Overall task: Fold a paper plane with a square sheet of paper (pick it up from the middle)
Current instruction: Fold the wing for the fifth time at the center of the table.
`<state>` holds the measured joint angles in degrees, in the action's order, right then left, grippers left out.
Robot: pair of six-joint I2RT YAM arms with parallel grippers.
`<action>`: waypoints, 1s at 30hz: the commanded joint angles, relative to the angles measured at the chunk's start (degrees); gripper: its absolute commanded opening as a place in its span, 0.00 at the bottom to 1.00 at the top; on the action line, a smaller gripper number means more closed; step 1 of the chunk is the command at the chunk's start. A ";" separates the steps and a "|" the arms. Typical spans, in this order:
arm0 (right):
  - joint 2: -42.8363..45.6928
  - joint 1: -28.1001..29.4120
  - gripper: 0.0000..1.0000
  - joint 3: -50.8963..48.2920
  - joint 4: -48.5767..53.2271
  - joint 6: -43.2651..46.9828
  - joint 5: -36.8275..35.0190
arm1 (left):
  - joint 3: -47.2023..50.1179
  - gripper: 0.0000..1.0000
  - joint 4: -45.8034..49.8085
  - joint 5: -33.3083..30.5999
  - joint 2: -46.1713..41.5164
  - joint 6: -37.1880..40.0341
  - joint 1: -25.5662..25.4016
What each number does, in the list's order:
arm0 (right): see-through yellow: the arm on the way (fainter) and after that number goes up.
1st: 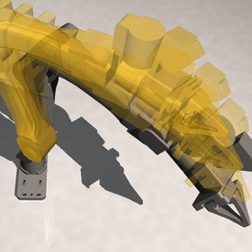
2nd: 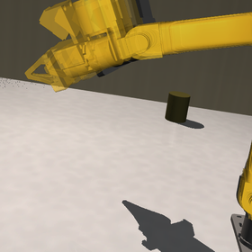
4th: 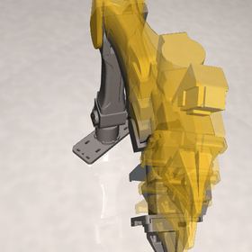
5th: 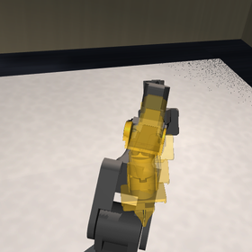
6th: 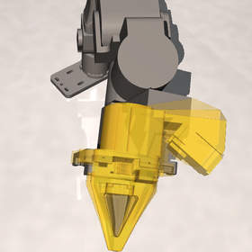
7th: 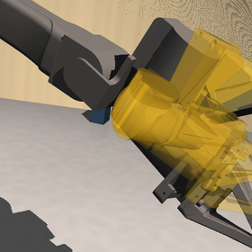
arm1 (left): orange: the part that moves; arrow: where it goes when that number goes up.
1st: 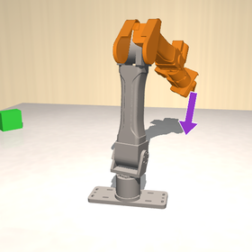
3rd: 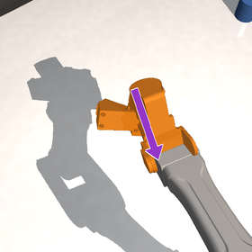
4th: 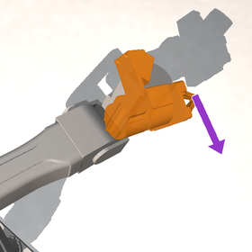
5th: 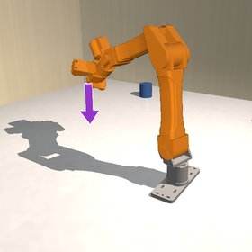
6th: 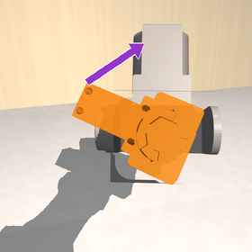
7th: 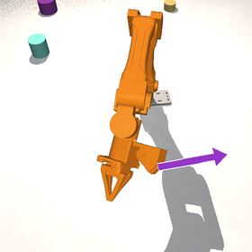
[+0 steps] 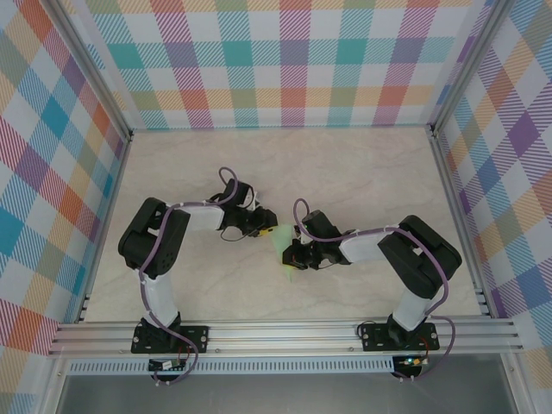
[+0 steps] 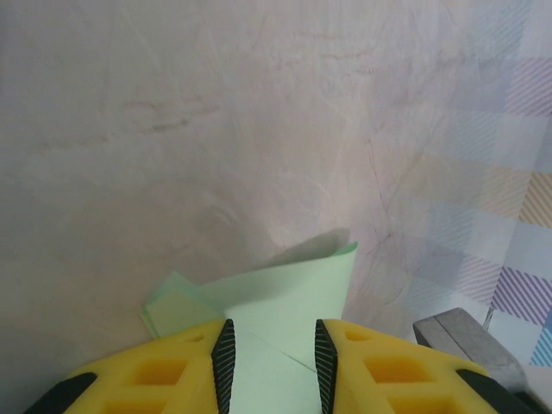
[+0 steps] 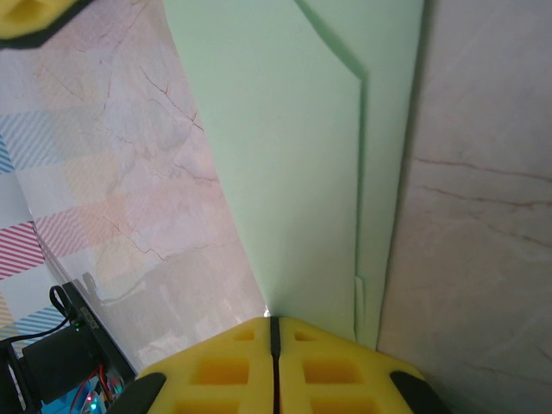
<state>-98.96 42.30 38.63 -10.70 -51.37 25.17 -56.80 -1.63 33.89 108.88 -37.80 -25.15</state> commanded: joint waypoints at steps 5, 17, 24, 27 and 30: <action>-3.45 0.94 0.07 -3.52 9.91 0.95 -2.32 | -2.35 0.34 1.51 -1.26 2.74 3.45 4.70; -4.05 0.96 0.08 -1.71 9.47 1.00 -1.72 | -5.07 0.36 8.06 3.65 -7.21 6.80 4.25; -3.61 0.96 0.08 -1.46 8.31 0.58 -1.70 | -1.45 0.32 5.25 4.17 -7.79 3.89 -1.40; -3.49 0.94 0.08 -1.34 8.20 0.62 -1.70 | -0.67 0.31 2.14 4.31 -4.97 1.29 -4.23; -3.22 0.94 0.08 -1.54 8.02 0.36 -1.79 | -0.03 0.31 0.12 3.55 -2.32 -0.58 -5.67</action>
<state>-99.02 42.30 39.00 -10.31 -51.40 25.21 -58.26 1.13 37.01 103.72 -35.73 -29.76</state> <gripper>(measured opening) 0.078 0.310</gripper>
